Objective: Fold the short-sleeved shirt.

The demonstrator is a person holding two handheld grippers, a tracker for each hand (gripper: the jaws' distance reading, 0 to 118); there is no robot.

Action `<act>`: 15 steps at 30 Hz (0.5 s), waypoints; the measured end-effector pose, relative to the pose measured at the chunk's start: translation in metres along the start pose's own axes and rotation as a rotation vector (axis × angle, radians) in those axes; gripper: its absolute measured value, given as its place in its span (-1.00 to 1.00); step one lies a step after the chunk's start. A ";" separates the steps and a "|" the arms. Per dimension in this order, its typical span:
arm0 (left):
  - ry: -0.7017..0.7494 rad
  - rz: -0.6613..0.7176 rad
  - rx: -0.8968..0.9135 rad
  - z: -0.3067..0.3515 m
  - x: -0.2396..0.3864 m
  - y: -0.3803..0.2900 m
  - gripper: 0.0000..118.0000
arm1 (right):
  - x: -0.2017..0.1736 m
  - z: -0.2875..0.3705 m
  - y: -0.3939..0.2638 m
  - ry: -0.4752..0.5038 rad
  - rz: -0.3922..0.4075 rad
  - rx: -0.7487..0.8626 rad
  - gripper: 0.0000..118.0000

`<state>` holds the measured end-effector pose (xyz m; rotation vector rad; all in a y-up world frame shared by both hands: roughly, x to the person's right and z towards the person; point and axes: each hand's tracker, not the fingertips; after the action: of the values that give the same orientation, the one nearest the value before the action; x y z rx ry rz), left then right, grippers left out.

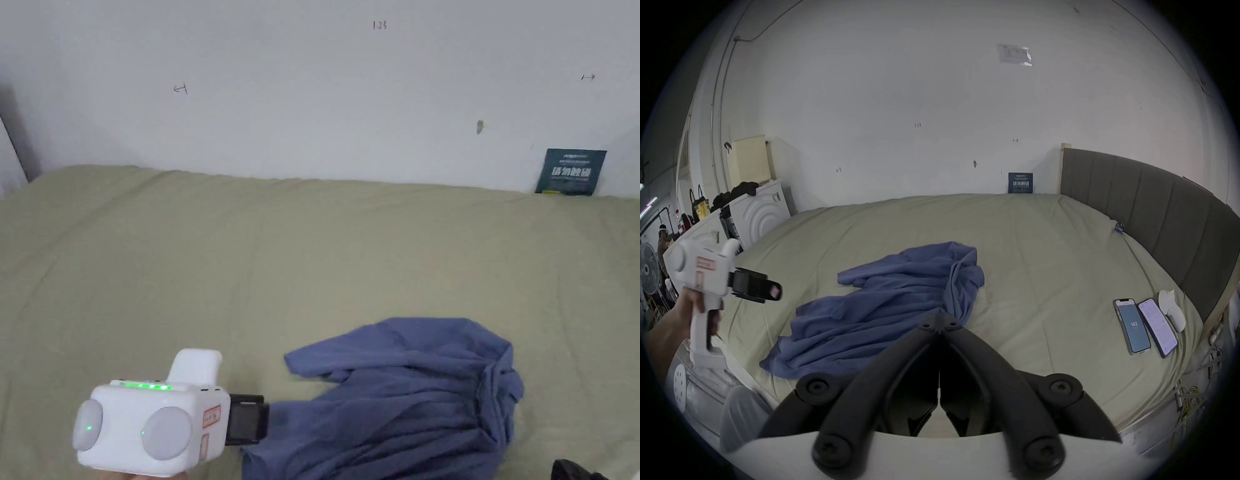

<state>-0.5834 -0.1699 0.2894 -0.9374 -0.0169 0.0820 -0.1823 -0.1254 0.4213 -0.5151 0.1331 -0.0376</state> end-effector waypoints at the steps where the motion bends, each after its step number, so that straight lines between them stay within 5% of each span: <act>1: -0.001 -0.010 -0.057 -0.017 0.002 0.003 0.95 | 0.001 -0.004 -0.001 0.000 0.001 -0.010 -0.99; 8: 0.077 -0.077 -0.181 -0.086 0.022 -0.001 0.95 | 0.010 -0.026 -0.007 -0.008 -0.002 -0.074 -0.99; 13: 0.076 -0.072 -0.187 -0.087 0.020 0.003 0.76 | 0.016 -0.032 -0.012 -0.004 -0.019 -0.104 -0.99; 15: 0.088 -0.068 -0.133 -0.077 0.014 0.005 0.03 | 0.016 -0.033 -0.014 -0.002 -0.030 -0.109 -0.99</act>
<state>-0.5662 -0.2272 0.2393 -1.0719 0.0276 -0.0239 -0.1705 -0.1543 0.3978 -0.6257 0.1259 -0.0591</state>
